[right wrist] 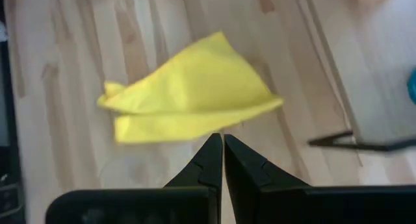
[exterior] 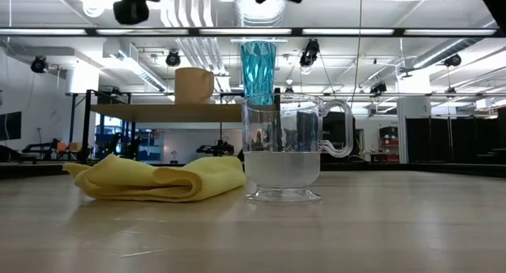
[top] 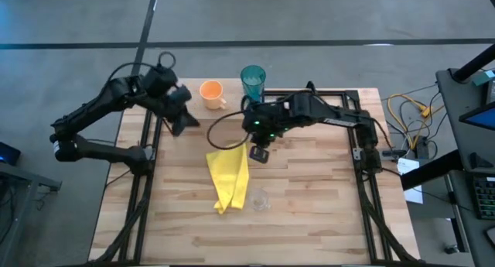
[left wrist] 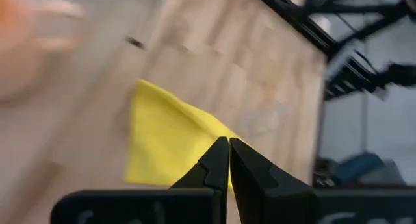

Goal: Stack small to large cups/mugs on shelf
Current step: Put the transparent mug on the shelf

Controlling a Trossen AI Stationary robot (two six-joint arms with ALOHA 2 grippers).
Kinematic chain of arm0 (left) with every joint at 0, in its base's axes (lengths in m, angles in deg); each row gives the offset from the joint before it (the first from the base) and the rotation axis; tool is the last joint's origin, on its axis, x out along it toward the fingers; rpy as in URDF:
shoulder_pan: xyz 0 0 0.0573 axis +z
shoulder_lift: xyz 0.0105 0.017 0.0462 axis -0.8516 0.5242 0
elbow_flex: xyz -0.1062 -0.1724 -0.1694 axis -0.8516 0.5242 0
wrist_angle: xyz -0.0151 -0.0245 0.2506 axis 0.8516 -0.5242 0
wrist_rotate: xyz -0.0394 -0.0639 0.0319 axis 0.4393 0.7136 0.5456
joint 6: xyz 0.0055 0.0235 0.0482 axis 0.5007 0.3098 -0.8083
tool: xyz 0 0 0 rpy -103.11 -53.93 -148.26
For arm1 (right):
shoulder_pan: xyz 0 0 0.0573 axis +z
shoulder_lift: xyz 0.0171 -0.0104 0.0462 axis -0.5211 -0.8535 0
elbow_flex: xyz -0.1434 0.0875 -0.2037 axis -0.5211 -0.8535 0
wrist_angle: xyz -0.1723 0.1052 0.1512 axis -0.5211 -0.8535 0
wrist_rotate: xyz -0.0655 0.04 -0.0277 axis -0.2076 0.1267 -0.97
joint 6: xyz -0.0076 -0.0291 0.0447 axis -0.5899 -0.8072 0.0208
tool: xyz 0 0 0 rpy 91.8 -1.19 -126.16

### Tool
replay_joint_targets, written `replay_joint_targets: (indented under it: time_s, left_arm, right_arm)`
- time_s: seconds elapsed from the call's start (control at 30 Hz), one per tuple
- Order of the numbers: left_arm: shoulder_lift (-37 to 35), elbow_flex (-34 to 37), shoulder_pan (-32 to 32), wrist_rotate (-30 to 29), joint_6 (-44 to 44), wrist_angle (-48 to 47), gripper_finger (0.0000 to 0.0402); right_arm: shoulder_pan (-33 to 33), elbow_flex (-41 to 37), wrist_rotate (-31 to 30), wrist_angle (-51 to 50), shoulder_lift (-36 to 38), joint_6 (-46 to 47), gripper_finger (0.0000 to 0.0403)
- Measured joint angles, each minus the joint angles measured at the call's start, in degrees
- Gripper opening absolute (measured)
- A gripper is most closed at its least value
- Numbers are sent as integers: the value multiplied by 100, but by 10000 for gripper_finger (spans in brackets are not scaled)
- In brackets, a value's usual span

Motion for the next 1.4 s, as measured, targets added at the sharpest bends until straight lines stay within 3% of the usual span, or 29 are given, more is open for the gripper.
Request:
replay_joint_targets:
  time_s: [0.13,0.3,0.43,0.63,0.83,1.0,1.4]
  left_arm:
    - [35,2,-1061,-208,358,322,0]
    - [162,40,-2242,-1252,1125,669,0]
    - [351,195,-2890,-1768,2149,859,0]
    - [1000,502,-3598,-1947,3327,1600,0]
    - [2156,493,-4030,-1880,3967,2951,0]
    - [2945,326,-4181,-1781,4204,3135,0]
    - [3369,302,-4092,-1709,4348,3730,5]
  right_arm:
    - [6,2,-58,-325,259,11,9]
    - [0,-11,-192,-612,564,-38,9]
    - [20,-7,-196,-1020,846,-39,9]
    - [118,-22,-160,-1090,1198,-15,9]
    - [266,-71,-144,-1089,1445,-39,9]
    - [346,-76,-125,-1089,1650,-206,9]
    - [339,-85,-146,-1088,1829,-849,9]
